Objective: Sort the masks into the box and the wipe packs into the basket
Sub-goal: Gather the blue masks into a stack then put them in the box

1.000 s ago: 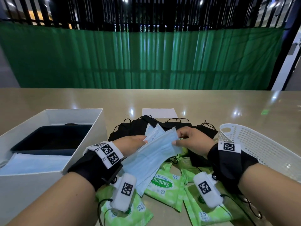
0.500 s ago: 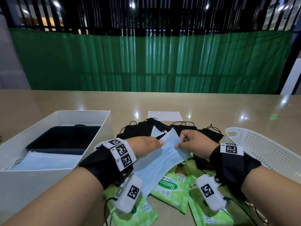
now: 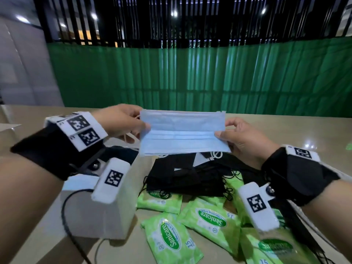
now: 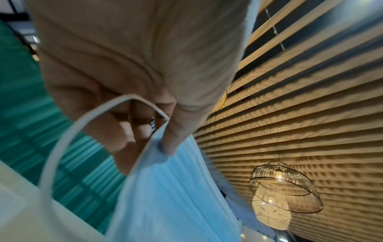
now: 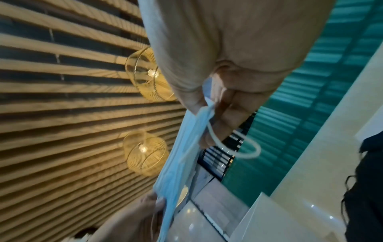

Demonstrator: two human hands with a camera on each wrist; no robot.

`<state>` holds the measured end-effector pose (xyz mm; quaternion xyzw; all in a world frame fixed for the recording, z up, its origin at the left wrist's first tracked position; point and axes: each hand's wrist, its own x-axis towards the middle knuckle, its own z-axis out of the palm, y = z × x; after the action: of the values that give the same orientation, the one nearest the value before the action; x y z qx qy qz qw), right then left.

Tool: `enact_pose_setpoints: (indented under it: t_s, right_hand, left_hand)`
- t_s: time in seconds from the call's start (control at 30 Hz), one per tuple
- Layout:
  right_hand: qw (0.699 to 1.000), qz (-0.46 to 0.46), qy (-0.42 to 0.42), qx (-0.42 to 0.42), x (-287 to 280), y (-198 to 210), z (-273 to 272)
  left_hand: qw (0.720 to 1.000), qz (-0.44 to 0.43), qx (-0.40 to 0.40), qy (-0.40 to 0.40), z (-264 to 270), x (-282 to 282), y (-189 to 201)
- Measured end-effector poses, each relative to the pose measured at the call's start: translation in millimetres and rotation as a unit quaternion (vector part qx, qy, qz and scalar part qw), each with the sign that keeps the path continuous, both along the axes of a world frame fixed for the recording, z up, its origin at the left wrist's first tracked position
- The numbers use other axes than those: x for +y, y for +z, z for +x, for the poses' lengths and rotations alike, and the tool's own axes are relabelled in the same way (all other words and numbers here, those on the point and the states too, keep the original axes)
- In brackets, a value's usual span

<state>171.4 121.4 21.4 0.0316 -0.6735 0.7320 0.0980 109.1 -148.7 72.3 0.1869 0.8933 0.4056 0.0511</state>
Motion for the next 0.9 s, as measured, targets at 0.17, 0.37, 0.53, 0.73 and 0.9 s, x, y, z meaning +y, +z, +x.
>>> enact_pose_setpoints:
  t_s: [0.17, 0.37, 0.53, 0.73, 0.9]
  right_hand:
    - [0.994, 0.075, 0.078, 0.025, -60, -1, -7]
    - [0.968, 0.191, 0.16, 0.013, -132, -12, -31]
    - [0.895, 0.416, 0.163, 0.011, -164, -19, -45]
    - [0.828, 0.528, 0.19, -0.002, -176, -31, -41]
    - [0.836, 0.537, 0.107, 0.028, -153, -35, -45]
  left_hand:
    - [0.993, -0.003, 0.032, 0.11, -14, -63, 14]
    - [0.974, -0.094, 0.014, 0.206, -21, -124, 5]
    - [0.961, -0.111, -0.018, 0.251, -17, -150, -11]
    - [0.941, -0.205, -0.124, 0.237, -19, -145, -27]
    - [0.928, -0.263, -0.112, 0.24, -19, -130, -28]
